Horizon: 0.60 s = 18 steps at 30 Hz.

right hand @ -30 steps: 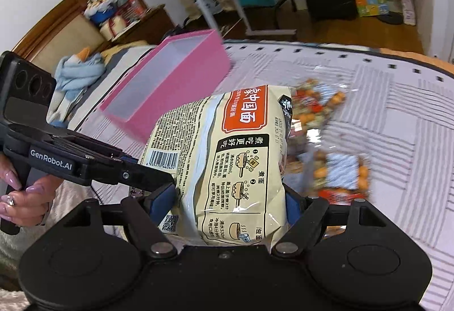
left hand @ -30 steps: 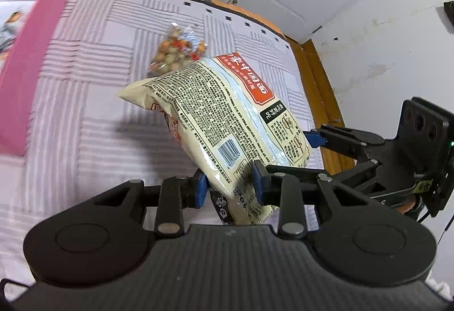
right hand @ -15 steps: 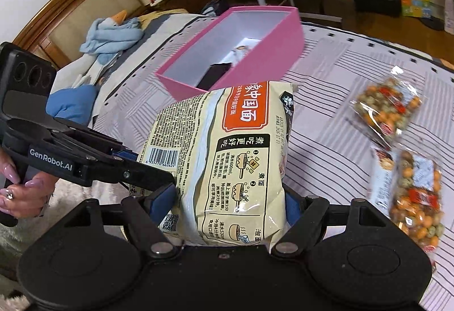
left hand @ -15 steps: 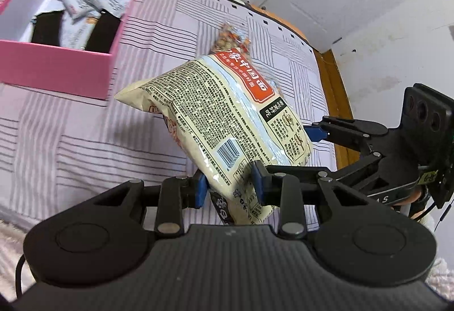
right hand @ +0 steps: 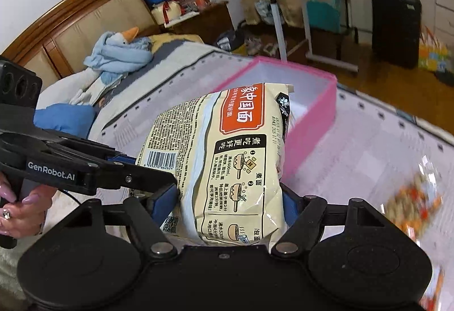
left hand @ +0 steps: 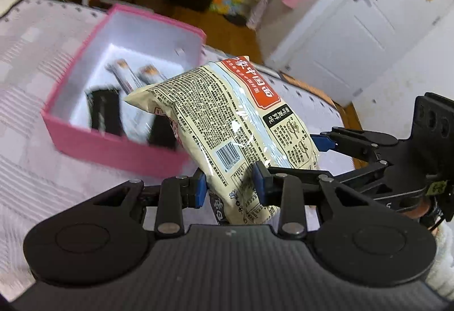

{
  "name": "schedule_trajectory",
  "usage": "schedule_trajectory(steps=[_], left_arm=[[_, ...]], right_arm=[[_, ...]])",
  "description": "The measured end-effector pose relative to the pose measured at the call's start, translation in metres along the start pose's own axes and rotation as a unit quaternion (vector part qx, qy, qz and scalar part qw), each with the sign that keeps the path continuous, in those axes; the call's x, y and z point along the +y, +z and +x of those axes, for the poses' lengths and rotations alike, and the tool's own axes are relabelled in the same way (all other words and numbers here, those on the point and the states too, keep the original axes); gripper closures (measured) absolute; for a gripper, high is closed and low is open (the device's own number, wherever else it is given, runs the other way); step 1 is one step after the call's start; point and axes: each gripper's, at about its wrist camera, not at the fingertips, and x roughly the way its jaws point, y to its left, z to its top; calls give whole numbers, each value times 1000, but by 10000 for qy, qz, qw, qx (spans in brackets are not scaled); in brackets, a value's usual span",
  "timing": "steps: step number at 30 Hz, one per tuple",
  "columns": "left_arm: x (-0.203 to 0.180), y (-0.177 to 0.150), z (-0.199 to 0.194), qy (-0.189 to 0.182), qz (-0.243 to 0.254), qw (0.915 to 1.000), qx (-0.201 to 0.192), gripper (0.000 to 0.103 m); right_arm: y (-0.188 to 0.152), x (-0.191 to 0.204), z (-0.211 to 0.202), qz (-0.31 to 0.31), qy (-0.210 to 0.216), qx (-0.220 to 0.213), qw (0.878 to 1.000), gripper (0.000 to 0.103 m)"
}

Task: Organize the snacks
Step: 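Carry the beige bag into the pink box and open both tools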

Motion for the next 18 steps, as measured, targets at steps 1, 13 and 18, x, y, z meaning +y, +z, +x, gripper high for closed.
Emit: schedule_trajectory(steps=[1,13,18], left_arm=[[6,8,1,42,5,10000,-56,71],[89,92,77,432,-233,9988,18,72],[115,99,109,538,-521,9972,-63,72]], right_arm=[[8,-1,8,-18,13,-42,10000,24],[61,-25,111,-191,-342,-225,9990,26],[76,-39,145,-599,-307,-7,9977,26]])
